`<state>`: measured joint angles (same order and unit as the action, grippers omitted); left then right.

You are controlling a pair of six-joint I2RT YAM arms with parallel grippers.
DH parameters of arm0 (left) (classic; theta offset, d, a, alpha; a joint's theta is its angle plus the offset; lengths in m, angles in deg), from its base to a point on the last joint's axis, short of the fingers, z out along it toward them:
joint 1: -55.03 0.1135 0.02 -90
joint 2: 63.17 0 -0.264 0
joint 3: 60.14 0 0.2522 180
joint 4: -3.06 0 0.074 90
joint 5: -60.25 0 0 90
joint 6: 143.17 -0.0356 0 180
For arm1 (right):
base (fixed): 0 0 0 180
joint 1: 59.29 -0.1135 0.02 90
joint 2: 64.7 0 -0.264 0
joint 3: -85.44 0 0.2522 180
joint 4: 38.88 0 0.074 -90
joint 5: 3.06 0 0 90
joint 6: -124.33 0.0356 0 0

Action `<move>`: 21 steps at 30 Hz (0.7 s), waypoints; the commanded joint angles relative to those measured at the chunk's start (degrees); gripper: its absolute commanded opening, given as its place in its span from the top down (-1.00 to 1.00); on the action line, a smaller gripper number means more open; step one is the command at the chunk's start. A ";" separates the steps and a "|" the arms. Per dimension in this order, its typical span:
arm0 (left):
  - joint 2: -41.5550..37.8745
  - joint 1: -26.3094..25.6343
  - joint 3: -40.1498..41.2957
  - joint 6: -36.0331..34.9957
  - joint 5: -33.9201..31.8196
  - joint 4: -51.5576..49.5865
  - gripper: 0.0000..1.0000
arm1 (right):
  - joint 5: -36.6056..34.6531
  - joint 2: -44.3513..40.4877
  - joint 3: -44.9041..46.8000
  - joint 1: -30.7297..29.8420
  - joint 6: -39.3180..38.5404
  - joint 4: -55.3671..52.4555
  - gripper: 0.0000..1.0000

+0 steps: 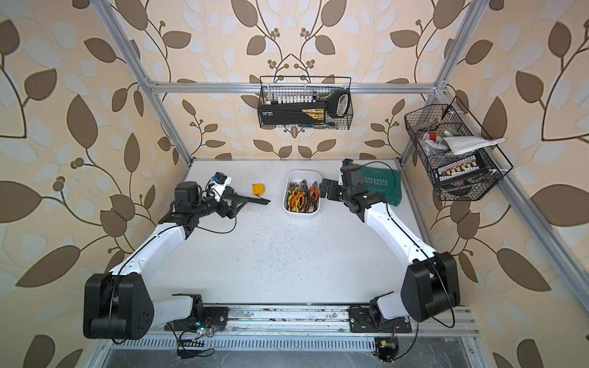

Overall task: Take the pliers out of the storage box
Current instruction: Pick up the pliers from the storage box.

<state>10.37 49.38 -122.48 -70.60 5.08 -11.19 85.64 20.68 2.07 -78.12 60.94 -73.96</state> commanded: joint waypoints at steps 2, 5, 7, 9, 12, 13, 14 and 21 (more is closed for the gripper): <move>2.75 -5.22 -6.47 -2.08 1.74 -9.97 -0.98 | -0.78 7.41 -7.84 -3.15 3.83 -7.98 -0.99; 3.58 -6.75 -8.26 1.08 2.79 -11.56 -0.98 | 0.58 14.00 -13.46 -4.27 5.12 -11.39 -0.99; 3.93 -7.39 -8.94 0.95 3.11 -11.62 -0.97 | 2.05 18.22 -16.65 -4.63 6.00 -12.50 -0.97; 4.49 -7.94 -9.59 -0.60 4.53 -11.88 -0.98 | 3.44 21.46 -19.50 -4.64 6.69 -13.33 -0.91; 5.41 -8.82 -10.50 -1.24 5.42 -11.43 -0.98 | 4.36 25.91 -24.02 -4.65 6.80 -15.21 -0.76; 5.58 -8.93 -10.64 -1.28 5.65 -11.28 -0.98 | 4.56 27.19 -25.22 -4.64 6.71 -15.69 -0.71; 5.79 -8.98 -10.68 -1.37 5.86 -11.12 -0.98 | 4.17 28.24 -26.31 -4.64 6.85 -16.23 -0.64; 6.17 -8.94 -10.50 -2.04 5.95 -11.28 -0.98 | 4.86 34.00 -31.51 -3.16 7.88 -18.94 -0.05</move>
<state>16.62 40.70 -131.33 -71.33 8.66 -22.27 89.95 52.61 -27.10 -82.07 68.07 -90.05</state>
